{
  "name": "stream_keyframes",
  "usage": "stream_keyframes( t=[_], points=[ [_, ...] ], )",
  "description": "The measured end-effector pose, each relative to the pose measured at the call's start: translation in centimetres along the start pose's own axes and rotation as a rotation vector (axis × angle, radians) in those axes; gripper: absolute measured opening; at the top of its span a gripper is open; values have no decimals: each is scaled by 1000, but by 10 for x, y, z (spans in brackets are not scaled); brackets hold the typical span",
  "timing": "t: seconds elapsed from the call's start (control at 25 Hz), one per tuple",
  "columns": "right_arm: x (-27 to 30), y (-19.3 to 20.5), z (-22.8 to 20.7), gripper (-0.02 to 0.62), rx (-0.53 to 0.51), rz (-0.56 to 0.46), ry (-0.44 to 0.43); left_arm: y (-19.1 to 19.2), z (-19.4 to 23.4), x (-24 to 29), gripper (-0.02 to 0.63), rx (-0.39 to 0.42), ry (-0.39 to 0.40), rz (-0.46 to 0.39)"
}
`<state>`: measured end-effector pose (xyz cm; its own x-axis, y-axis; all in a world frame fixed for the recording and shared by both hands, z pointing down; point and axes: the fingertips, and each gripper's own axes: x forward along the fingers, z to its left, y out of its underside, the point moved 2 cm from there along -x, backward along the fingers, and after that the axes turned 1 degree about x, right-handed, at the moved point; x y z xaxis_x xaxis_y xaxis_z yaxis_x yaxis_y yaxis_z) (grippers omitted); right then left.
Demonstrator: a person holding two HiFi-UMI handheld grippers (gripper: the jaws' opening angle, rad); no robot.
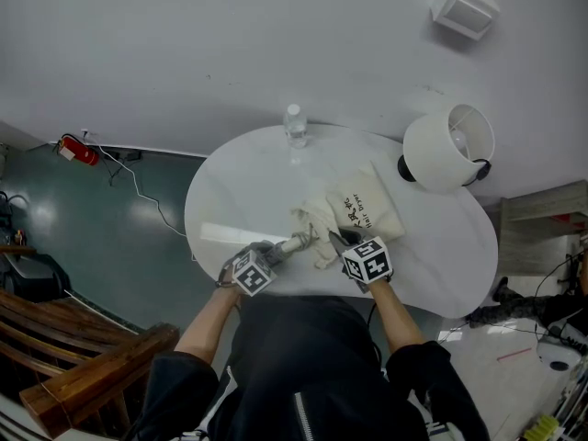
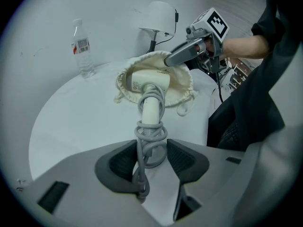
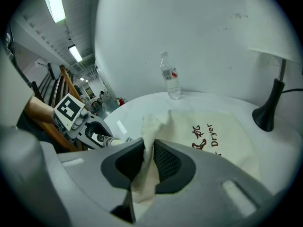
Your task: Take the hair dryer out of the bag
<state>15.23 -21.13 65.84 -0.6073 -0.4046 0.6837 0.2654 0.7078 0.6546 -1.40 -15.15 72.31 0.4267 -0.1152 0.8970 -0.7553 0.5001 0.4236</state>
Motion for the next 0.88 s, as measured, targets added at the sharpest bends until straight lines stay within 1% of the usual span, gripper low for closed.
stream_keyframes(
  t=[0.24,0.4,0.64,0.76,0.88],
  points=[
    [1,0,1,51,2,-1,-1,4,1,6,202,16,-12,33],
    [1,0,0,51,8,-5,0,-3,3,-1,202,19,-20,9],
    [0,0,0,51,10,-6,1,-39,4,-12,202,33,-36,-65],
    [0,0,0,51,7,-4,0,-58,2,-11,206,41,-33,-90],
    [1,0,1,51,6,-3,-3,-71,0,-8,218,47,-28,-97]
  ],
)
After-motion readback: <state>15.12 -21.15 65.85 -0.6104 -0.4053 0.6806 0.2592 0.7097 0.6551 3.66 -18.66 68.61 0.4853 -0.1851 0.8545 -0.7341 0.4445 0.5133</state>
